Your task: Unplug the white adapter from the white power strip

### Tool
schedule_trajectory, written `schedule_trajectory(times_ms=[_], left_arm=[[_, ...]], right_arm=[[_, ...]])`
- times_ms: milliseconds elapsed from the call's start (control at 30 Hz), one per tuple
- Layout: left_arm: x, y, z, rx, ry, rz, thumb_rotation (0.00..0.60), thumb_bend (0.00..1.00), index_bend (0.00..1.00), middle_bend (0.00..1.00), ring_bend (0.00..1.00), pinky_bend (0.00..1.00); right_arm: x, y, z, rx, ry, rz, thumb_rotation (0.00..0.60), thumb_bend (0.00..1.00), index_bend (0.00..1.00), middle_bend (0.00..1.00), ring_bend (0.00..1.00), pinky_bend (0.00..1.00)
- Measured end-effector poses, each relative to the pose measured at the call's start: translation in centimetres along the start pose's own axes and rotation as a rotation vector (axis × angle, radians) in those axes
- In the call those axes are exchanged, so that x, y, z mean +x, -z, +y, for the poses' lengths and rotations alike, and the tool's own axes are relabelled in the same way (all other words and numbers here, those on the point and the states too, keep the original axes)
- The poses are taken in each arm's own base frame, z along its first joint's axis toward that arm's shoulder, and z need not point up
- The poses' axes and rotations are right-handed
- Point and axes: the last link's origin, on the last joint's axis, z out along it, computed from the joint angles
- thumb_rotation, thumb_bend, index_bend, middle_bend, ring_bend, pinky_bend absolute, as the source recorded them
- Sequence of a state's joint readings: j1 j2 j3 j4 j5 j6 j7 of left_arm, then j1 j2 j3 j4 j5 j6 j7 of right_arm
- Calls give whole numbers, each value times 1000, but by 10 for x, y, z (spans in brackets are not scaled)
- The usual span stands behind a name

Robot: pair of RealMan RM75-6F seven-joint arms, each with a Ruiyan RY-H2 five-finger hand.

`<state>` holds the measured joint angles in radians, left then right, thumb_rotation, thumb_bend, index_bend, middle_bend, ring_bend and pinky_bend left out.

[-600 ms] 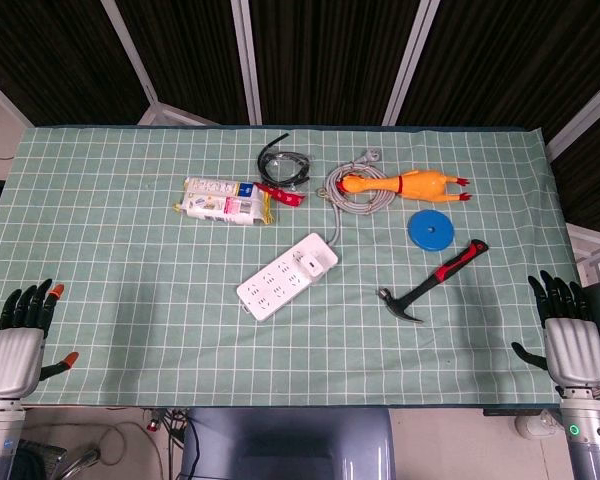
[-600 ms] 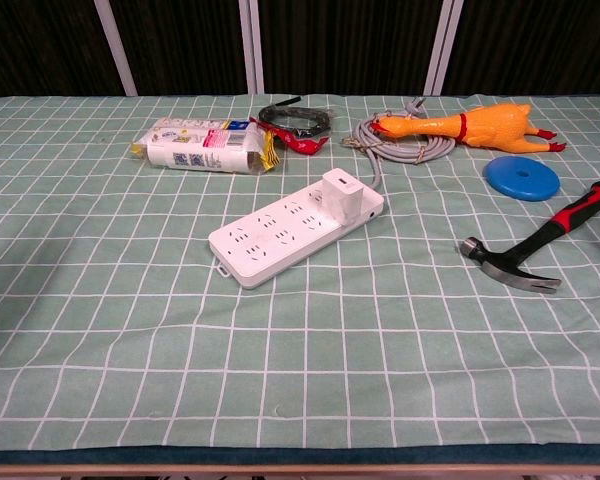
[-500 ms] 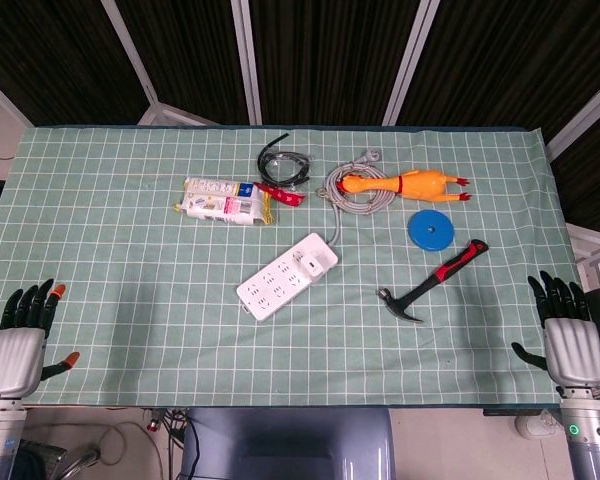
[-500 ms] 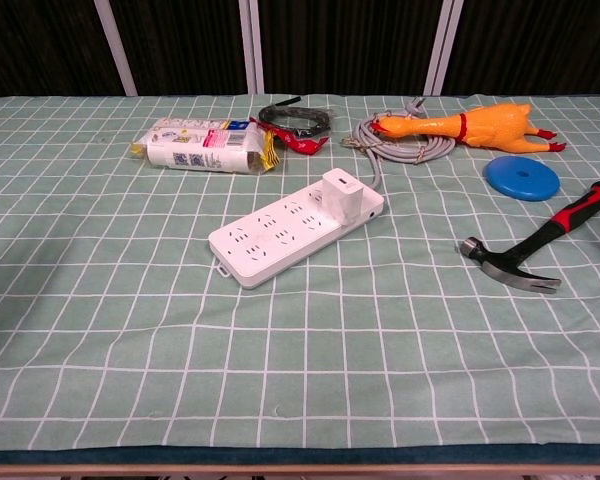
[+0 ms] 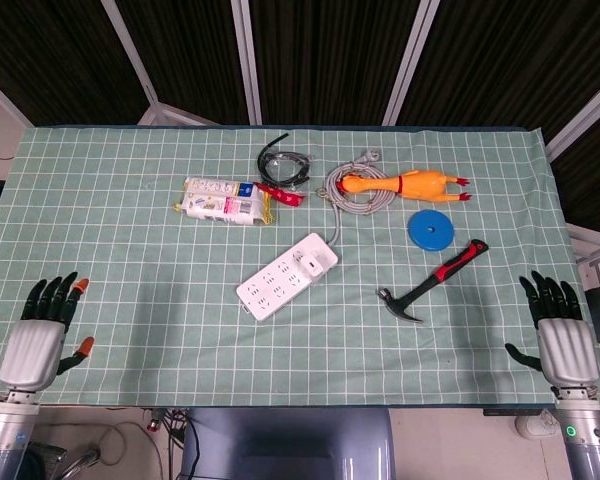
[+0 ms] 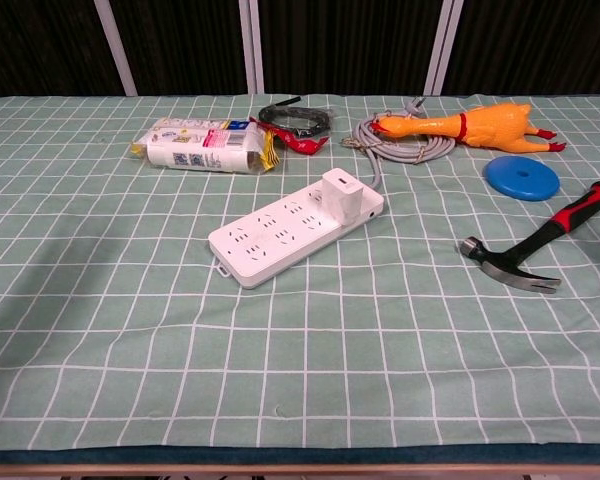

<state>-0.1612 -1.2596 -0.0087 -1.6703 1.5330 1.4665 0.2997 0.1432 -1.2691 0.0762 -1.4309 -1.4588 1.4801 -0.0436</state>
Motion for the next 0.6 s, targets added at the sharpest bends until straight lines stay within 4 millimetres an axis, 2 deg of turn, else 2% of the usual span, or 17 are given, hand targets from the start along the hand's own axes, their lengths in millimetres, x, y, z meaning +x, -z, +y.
schedule_trajectory(times_ms=[167,267,600], left_arm=[[2,-22,30,-96,-12,-36,600,532,0,0,0,8],[0,-36,51,-151,-26,-67,600,568,0,0,0,30],[-31,-81,138,-359,-90,-216,600,582,0,0,0,56]], right_arm=[[5,-11,-10,31,6,-1,600,143,0,0,0,0],[7,-19,-16,47,8,-5,600,143,0,0,0,0],[20,-45,-37,86,25,-17,600,143,0,0,0,0]])
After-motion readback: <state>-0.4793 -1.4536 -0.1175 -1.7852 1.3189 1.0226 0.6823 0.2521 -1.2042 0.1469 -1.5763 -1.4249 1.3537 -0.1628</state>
